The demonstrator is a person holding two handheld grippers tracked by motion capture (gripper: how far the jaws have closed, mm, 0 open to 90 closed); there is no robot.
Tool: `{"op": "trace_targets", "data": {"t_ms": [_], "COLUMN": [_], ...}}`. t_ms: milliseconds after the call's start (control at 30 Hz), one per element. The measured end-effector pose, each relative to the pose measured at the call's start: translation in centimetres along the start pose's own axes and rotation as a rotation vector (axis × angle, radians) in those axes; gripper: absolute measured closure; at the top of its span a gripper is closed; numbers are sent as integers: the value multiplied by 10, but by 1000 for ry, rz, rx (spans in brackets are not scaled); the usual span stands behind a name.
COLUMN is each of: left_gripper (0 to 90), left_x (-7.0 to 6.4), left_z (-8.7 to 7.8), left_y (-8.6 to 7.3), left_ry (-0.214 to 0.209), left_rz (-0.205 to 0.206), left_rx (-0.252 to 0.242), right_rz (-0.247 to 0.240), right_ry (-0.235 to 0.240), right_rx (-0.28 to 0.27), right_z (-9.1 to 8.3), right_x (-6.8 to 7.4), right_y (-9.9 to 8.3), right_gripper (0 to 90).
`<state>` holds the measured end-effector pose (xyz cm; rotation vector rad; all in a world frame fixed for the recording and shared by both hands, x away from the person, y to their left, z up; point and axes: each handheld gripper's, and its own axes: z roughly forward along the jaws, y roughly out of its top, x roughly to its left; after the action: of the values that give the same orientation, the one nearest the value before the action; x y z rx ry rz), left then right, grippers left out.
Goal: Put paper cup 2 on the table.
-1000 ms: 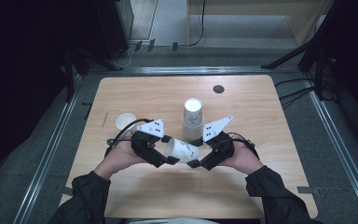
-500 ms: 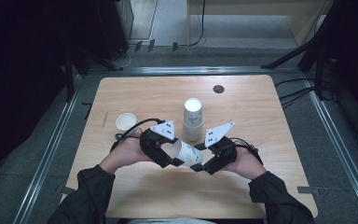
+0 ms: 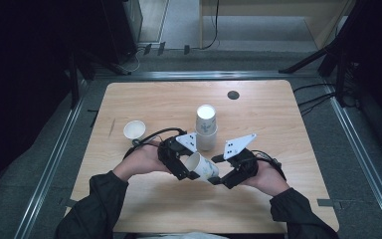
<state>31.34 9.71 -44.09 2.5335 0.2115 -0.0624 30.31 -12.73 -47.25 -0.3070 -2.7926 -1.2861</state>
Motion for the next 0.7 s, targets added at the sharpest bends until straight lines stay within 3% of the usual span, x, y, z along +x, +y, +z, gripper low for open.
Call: {"op": "trace_targets", "data": {"t_ms": [133, 333, 567, 700], "left_gripper": [267, 260, 251, 239], "left_x": [0, -6, -6, -6], "left_z": [3, 7, 8, 6], "left_y": [5, 8, 8, 6], "left_ry": [-4, 2, 0, -6], "left_rz": [-15, 5, 9, 20], "left_rx": [40, 57, 61, 32], "right_rz": [-7, -21, -31, -34], "right_ry": [1, 10, 7, 10], "right_rx": [15, 46, 55, 53], "right_z": [3, 16, 20, 19], "right_x": [2, 4, 5, 6], "right_y": [-1, 0, 2, 2], "right_gripper": [276, 284, 340, 348]}}
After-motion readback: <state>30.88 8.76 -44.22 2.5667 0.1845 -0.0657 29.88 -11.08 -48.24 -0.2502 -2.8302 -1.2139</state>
